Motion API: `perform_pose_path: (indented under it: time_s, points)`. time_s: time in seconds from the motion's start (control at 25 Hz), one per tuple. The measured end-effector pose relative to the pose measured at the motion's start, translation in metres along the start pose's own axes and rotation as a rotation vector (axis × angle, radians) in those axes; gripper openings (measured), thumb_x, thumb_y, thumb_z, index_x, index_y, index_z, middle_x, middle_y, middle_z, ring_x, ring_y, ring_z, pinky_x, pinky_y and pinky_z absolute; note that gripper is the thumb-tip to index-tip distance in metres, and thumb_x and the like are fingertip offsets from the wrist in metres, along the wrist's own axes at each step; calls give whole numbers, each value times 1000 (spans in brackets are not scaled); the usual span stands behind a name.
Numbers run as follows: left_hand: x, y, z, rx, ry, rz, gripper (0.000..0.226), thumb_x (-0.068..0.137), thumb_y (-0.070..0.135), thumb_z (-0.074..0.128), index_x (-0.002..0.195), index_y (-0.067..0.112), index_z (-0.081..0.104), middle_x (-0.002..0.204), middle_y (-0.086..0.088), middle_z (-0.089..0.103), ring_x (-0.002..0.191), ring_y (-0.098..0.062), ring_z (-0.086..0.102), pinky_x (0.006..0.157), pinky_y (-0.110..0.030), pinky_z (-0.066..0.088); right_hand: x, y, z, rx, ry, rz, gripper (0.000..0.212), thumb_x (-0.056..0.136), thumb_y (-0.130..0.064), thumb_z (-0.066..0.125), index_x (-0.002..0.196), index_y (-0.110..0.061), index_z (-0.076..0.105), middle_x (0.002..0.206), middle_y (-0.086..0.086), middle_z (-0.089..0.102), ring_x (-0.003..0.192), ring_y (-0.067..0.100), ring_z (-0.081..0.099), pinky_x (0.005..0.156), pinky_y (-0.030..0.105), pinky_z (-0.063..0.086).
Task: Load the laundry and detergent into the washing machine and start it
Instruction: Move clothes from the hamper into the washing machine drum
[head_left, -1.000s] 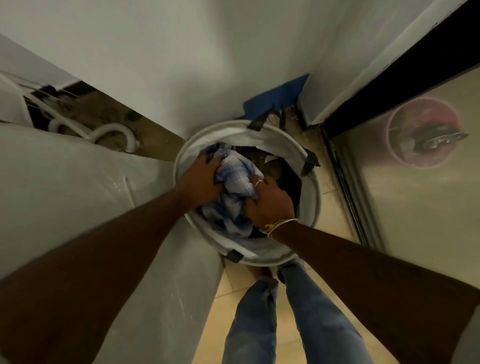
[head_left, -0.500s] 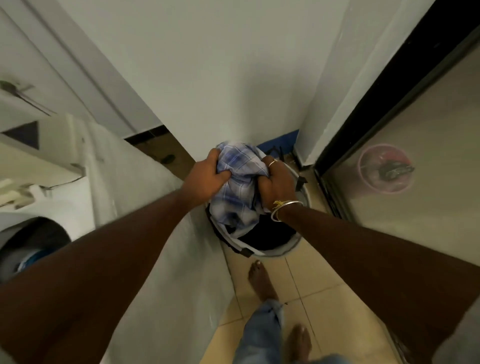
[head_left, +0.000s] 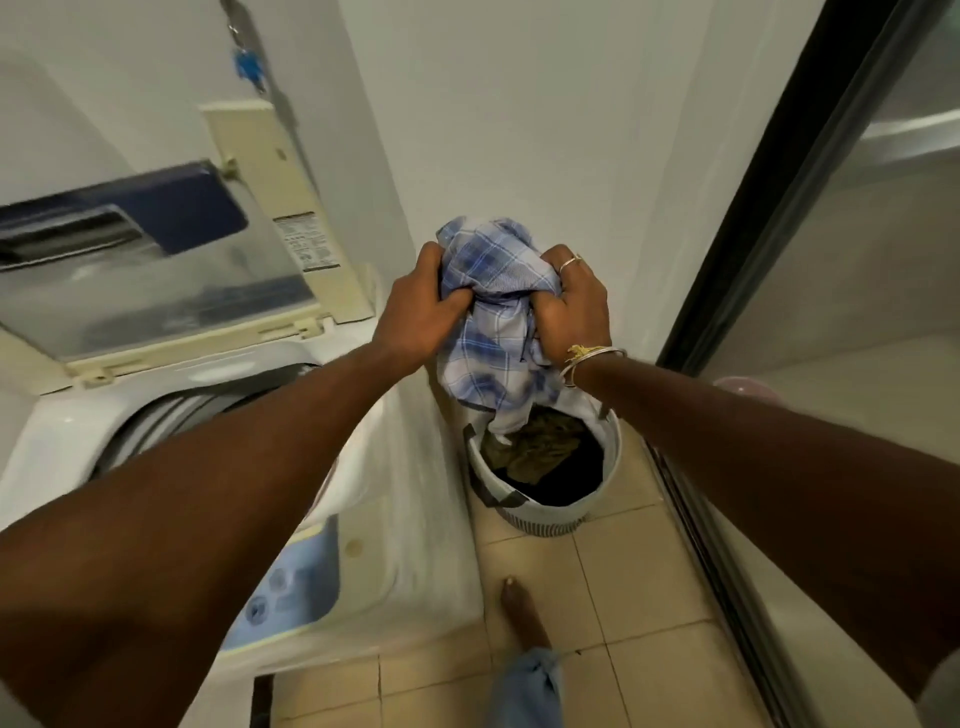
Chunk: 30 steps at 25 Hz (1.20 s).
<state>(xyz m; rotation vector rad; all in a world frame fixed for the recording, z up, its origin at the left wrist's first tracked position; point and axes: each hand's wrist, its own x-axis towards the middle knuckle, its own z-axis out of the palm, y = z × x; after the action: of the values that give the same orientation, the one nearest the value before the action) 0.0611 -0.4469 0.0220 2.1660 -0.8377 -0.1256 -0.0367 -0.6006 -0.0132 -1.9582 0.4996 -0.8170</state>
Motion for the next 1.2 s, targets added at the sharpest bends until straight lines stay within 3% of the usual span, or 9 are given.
perform_pose_path:
  time_s: [0.24,0.44,0.6,0.8,0.88,1.04,1.12,1.2]
  points:
    - [-69,51,-162,83,142,42,27,91,34,56,111,21,44,99,2,66,80,-17,63,66,-31,45,-24,-169,11,108,-31,-150,15,82,-5,50,87,-18,55,83,1,58,75,16,49,65,27,41]
    - [-124,33,-282,172,252,46,29,92,36,57,113,22,43,99,2,64,84,-15,62,68,-34,48,-49,-270,78,216,-99,-218,11,84,-6,51,89,-12,58,83,5,62,76,21,56,70,37,50]
    - [-161,-21,-338,103,340,6,29,90,28,61,113,23,43,98,6,63,87,-11,62,64,-25,43,-80,-309,161,283,-112,-201,24,80,-10,50,100,-12,64,93,7,67,84,22,60,76,35,51]
    - [-189,-113,-380,90,383,-82,36,87,27,61,117,22,44,107,-1,65,93,-21,63,74,-36,51,-124,-318,261,335,-227,-122,22,81,-6,53,97,-21,59,92,7,64,84,19,58,77,38,51]
    - [-196,-150,-384,61,395,-140,33,88,25,63,114,20,44,105,1,64,92,-20,63,72,-32,48,-134,-314,294,321,-289,-66,22,81,-6,53,93,-25,55,90,4,63,81,18,56,75,38,50]
    - [-203,-209,-366,-5,314,-231,33,91,25,64,118,18,45,106,1,65,93,-17,63,73,-26,44,-149,-284,329,172,-329,30,19,86,-9,54,101,-20,58,99,7,65,90,25,58,81,36,48]
    - [-199,-238,-349,-8,165,-324,47,91,31,66,129,17,44,114,2,63,97,-14,60,82,-28,46,-152,-264,337,70,-344,56,16,89,-12,56,104,-17,60,101,9,67,93,28,61,79,31,46]
    - [-196,-266,-330,26,-84,-413,58,85,35,70,133,16,43,118,3,57,104,-15,57,88,-31,47,-155,-238,343,-106,-456,152,29,87,-10,60,116,-11,60,106,11,67,101,30,63,78,26,43]
